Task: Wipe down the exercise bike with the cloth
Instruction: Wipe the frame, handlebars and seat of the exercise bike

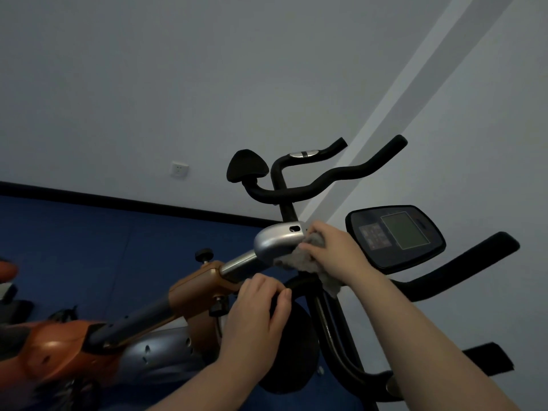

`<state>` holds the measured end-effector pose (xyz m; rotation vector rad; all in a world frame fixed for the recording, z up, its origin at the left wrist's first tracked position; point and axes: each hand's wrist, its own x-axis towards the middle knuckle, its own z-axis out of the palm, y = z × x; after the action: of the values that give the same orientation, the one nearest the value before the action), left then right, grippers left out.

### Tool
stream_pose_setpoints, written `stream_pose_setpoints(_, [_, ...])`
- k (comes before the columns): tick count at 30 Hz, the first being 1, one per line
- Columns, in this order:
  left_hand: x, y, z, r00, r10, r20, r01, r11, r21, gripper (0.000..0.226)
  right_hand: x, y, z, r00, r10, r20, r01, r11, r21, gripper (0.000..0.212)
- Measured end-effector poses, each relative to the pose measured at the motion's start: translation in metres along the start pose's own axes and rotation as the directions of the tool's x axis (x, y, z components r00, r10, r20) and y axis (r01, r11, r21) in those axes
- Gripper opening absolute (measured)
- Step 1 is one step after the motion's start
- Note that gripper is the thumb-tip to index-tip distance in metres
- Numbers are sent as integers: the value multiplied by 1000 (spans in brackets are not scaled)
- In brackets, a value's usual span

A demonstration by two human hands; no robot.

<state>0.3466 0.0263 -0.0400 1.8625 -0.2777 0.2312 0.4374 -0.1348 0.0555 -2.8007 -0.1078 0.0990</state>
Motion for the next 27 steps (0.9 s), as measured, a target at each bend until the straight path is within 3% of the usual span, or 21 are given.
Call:
stream_pose_setpoints(3, [-1, 0, 1, 1000, 2, 1, -2, 1000, -6, 16, -9, 0, 11, 995, -97, -14, 95, 990, -109, 17])
stream_pose_setpoints(6, [0, 0, 1, 1000, 12, 8, -12, 1000, 3, 16, -15, 7, 2, 994, -68, 89, 67, 998, 15, 16])
stream_pose_setpoints(9, [1, -1, 0, 1000, 5, 5, -5, 1000, 8, 16, 2, -4, 8, 1000, 7, -27, -8, 1000, -10, 13])
stream_pose_setpoints(11, [0, -1, 0, 1000, 2, -2, -2, 1000, 5, 16, -1, -7, 16, 995, -54, -85, 43, 991, -124, 14])
stream_pose_setpoints(13, [0, -1, 1, 1000, 4, 2, -4, 1000, 6, 17, -11, 3, 13, 995, -103, 2, 103, 988, -119, 15])
stream_pose_setpoints(15, [0, 0, 1, 1000, 5, 9, -5, 1000, 2, 16, -11, 9, -1, 994, -50, 102, 56, 997, -52, 14])
stream_pose_setpoints(18, [0, -1, 1, 1000, 0, 7, 0, 1000, 8, 17, 4, 4, -3, 1000, 15, 16, -13, 995, -100, 12])
stream_pose_setpoints(20, [0, -2, 1, 1000, 5, -1, -5, 1000, 11, 17, 1, 0, 5, 998, -20, -55, 14, 992, -124, 12])
stream_pose_setpoints(24, [0, -1, 2, 1000, 7, 3, -7, 1000, 17, 19, -26, 1, -5, 992, -127, 18, 128, 991, -25, 13])
stream_pose_setpoints(27, [-2, -1, 2, 1000, 7, 9, -7, 1000, 6, 20, -43, 3, -25, 982, -189, 2, 187, 969, -161, 18])
